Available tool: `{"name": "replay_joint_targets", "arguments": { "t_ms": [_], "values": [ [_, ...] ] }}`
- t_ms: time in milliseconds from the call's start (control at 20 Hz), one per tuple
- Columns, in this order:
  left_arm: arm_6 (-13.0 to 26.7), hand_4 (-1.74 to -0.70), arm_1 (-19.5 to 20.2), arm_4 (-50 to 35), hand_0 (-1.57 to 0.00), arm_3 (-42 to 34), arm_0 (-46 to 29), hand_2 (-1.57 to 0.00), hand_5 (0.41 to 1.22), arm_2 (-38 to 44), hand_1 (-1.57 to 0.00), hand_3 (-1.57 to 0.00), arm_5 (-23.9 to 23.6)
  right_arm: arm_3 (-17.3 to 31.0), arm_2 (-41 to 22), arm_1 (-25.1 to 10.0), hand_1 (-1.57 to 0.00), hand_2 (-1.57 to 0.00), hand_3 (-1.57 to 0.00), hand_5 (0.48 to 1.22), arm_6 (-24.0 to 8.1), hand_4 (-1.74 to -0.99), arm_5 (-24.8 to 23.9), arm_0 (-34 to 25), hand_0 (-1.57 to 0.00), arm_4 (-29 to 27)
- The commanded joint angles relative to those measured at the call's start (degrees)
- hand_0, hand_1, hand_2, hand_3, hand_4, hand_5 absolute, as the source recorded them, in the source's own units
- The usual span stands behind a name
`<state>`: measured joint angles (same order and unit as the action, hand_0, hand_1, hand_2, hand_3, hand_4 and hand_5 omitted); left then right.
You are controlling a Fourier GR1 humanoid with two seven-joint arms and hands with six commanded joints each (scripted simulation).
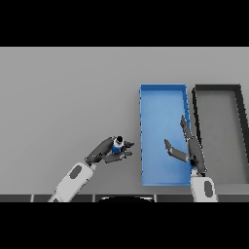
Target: Pick up the blue pipe and place it into the blue bin.
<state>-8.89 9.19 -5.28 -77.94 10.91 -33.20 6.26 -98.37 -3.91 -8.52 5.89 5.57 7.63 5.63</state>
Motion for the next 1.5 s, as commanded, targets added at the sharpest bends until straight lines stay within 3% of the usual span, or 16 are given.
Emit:
{"name": "replay_joint_targets", "arguments": {
  "t_ms": [0, 150, 200, 300, 750, 1050, 1300, 1350, 1450],
  "values": [
    [0.00, -1.67, -0.38, 0.26, -1.38, -0.47, 0.11, -1.42, 1.155, -0.38, -1.41, -1.34, -0.34, -0.27, 0.36, -0.40, 0.00, 0.00, 0.00, 0.619, 0.17, -1.252, 0.15, -0.28, 0.00, -0.36],
    [-2.54, -1.70, -0.10, -0.55, -1.47, -3.68, -0.39, -1.50, 1.187, -0.52, -1.49, -1.40, -0.25, -0.49, -0.23, -0.15, 0.00, 0.00, 0.00, 0.623, 1.27, -1.244, -0.02, 0.91, 0.00, 0.51],
    [-1.90, -1.71, -0.45, -0.38, -1.49, -4.36, 0.99, -1.51, 1.194, -0.53, -1.50, -1.42, -0.41, -0.17, -0.26, -0.01, 0.00, 0.00, 0.00, 0.627, 0.32, -1.248, -0.03, 0.22, 0.00, 0.48],
    [-1.70, -1.71, -0.42, -0.99, -1.52, -7.57, 1.66, -1.53, 1.204, -0.84, -1.53, -1.43, -0.15, -0.41, 0.02, -0.35, 0.00, 0.00, 0.00, 0.629, 1.73, -1.239, 0.08, 0.99, 0.00, 0.42],
    [7.09, -1.73, -0.38, -3.05, -1.56, -14.34, 5.87, -1.57, 1.219, -1.95, -1.57, -1.44, 1.70, 0.32, 0.08, -0.69, 0.00, 0.00, 0.00, 0.631, 2.23, -1.189, -0.24, 0.48, 0.00, 1.40],
    [6.95, -1.73, 0.19, -2.65, -1.57, -14.84, 4.60, -1.57, 1.219, -2.05, -1.57, -1.44, 2.09, -1.08, -0.66, 1.11, 0.00, 0.00, 0.00, 0.629, 1.82, -1.186, -0.76, 3.33, 0.00, 1.04],
    [6.89, -1.73, -0.17, -1.75, -1.57, -13.86, 4.79, -1.57, 1.220, -2.03, -1.57, -1.44, 2.39, -2.41, 0.20, 0.40, 0.00, 0.00, 0.00, 0.619, 2.50, -1.191, 0.40, 4.10, 0.00, -1.13],
    [7.05, -1.73, -0.13, -1.82, -1.57, -13.54, 5.03, -1.57, 1.221, -1.77, -1.57, -1.44, 2.54, -4.06, 0.38, -0.06, 0.00, 0.00, 0.00, 0.610, 2.89, -1.195, 2.02, 3.78, 0.00, -3.46],
    [7.25, -1.73, -0.07, -2.08, -1.57, -14.04, 5.11, -1.57, 1.221, -1.63, -1.57, -1.44, 2.82, -6.67, 0.72, -1.79, 0.00, 0.00, 0.00, 0.593, 0.40, -1.199, 7.06, 2.76, 0.00, -10.43]
  ]
}}
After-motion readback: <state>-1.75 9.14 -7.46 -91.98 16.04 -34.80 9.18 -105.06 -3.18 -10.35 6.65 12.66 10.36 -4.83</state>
